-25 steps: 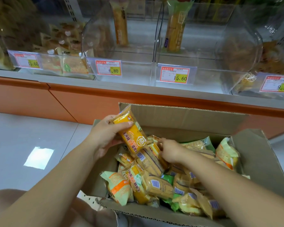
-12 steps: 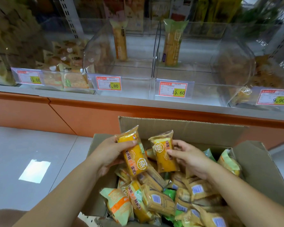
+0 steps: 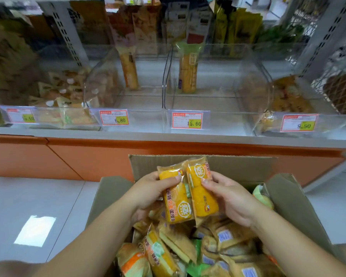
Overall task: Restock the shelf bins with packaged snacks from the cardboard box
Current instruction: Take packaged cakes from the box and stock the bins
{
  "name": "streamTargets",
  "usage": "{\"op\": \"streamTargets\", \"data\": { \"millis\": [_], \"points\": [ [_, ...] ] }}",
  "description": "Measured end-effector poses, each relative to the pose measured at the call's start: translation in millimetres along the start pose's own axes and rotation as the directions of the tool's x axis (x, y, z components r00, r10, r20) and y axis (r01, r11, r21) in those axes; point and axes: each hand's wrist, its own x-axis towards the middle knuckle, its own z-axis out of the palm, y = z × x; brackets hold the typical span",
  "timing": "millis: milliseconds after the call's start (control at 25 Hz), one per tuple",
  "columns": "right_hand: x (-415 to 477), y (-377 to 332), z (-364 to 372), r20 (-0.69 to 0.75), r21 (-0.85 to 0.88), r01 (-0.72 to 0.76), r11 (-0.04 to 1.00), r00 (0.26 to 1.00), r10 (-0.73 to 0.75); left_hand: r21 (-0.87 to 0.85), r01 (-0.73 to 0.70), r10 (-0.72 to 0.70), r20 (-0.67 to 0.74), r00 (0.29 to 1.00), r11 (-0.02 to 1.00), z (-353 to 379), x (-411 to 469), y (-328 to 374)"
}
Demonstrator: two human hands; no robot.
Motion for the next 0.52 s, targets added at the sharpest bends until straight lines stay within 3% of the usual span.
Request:
{"op": "streamTargets", "data": {
  "millis": [280, 520],
  "points": [
    [-24, -34, -24, -0.093, 0.116, 0.104, 0.988, 0.991, -0.093, 0.01, -0.115, 0.114, 0.072, 0.991, 0.993, 42, -7, 32],
    [-54, -114, -54, -0.151, 0.123, 0.26, 0.958, 0.959, -0.241, -0.119, -0.21, 0.228, 0.161, 0.96, 0.97, 111, -11, 93]
  ]
}}
